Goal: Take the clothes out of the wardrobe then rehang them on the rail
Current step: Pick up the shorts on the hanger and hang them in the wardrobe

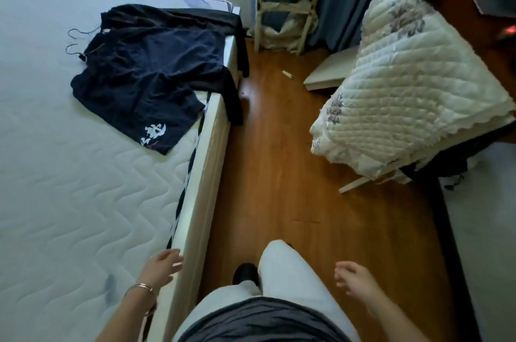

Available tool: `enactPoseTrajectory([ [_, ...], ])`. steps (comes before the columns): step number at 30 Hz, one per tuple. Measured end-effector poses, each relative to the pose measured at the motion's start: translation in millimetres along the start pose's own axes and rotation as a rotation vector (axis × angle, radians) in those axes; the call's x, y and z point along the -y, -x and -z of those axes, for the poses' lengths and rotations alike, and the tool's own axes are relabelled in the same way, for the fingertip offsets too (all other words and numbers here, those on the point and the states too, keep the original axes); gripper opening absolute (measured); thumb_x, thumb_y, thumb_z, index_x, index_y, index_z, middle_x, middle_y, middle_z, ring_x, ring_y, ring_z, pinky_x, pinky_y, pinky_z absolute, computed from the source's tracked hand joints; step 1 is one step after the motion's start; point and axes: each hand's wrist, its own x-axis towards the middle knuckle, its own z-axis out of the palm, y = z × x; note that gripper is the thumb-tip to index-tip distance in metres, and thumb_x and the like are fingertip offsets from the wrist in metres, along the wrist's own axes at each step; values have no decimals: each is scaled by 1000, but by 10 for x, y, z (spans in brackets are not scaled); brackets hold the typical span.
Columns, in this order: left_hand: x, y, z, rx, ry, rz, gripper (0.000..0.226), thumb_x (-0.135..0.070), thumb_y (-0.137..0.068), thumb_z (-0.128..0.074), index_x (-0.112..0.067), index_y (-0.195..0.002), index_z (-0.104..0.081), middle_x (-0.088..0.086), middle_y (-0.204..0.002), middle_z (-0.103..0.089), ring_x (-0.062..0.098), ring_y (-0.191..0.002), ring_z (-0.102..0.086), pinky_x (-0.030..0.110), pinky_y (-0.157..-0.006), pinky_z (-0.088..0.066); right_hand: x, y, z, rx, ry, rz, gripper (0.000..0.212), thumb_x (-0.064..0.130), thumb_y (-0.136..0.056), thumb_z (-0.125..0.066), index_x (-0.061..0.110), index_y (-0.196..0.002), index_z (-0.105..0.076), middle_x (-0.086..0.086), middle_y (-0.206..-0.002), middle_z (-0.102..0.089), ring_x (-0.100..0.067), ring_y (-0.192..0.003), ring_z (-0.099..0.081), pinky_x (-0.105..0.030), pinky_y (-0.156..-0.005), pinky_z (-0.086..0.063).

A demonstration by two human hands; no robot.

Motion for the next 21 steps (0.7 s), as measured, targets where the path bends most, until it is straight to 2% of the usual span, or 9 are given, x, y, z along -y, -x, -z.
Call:
enactPoseTrajectory([
  [3, -388, -233, -88, -5, 62, -9, 14, -15, -95, -45, -10, -104, -55, 9, -99, -60, 25, -94, -55, 31, -75, -39, 493, -296, 73, -11, 62, 5, 26, 8, -94, -48, 2, -118, -56, -7, -84, -59, -14, -67, -54, -21, -51, -38],
  [8, -652, -524, -226, -46, 137, 236, 15, -15, -94, -46, -6, -89, -56, 8, -80, -56, 20, -67, -50, 22, -48, -41, 1392, -889, 188, 24, 130, -25, 23, 5, -92, -49, -3, -112, -59, -6, -72, -56, -16, -61, -50, -23, -50, -37],
  [9, -683, -572, -257, -42, 138, 274, 14, -17, -91, -51, -5, -87, -57, 7, -77, -54, 18, -65, -49, 19, -40, -43, 1621, -990, 233, 32, 145, -26, 21, 5, -92, -50, -3, -109, -60, -7, -71, -55, -17, -60, -50, -24, -50, -37],
  [11, -792, -685, -336, -36, 120, 289, 27, -22, -75, -67, -3, -92, -60, -1, -70, -59, 11, -59, -55, 12, -38, -45, 2109, -1174, 334, 59, 178, 1, 13, 5, -92, -50, -1, -100, -59, -8, -68, -54, -17, -56, -48, -22, -44, -36],
  [12, -922, -721, -383, -47, 87, 283, 29, -21, -69, -69, -4, -90, -60, -5, -59, -62, 6, -50, -58, 10, -38, -44, 2374, -1259, 390, 72, 206, 24, 11, 5, -92, -50, 0, -98, -58, -8, -67, -53, -17, -54, -47, -19, -40, -35],
  [14, -1307, -765, -491, -86, 140, 276, 14, -16, -67, -68, -7, -75, -61, -7, -35, -57, 7, -32, -53, 16, -33, -40, 2911, -1433, 502, 87, 218, 75, 11, 5, -93, -48, 1, -99, -57, -8, -67, -53, -17, -52, -45, -15, -33, -33],
  [16, -1756, -884, -558, -104, 191, 258, 16, -13, -83, -62, -7, -69, -60, -2, -42, -58, 16, -41, -51, 18, -38, -35, 3431, -1624, 557, 92, 237, 121, 16, 7, -95, -45, 1, -104, -57, -10, -71, -53, -16, -56, -46, -15, -37, -36],
  [19, -2293, -1105, -528, -121, 324, 186, 13, -19, -93, -50, -9, -92, -58, 4, -83, -63, 20, -72, -57, 23, -55, -37, 4106, -1817, 506, 107, 271, 208, 22, 15, -97, -43, 5, -110, -58, -14, -89, -61, -15, -69, -53, -21, -55, -40],
  [21, -2569, -1288, -471, -161, 373, 142, 15, -19, -93, -50, -9, -100, -57, 8, -95, -62, 21, -80, -58, 24, -60, -36, 4485, -1910, 408, 123, 270, 271, 16, 16, -97, -43, 11, -105, -56, -6, -90, -60, -14, -76, -56, -22, -61, -43],
])
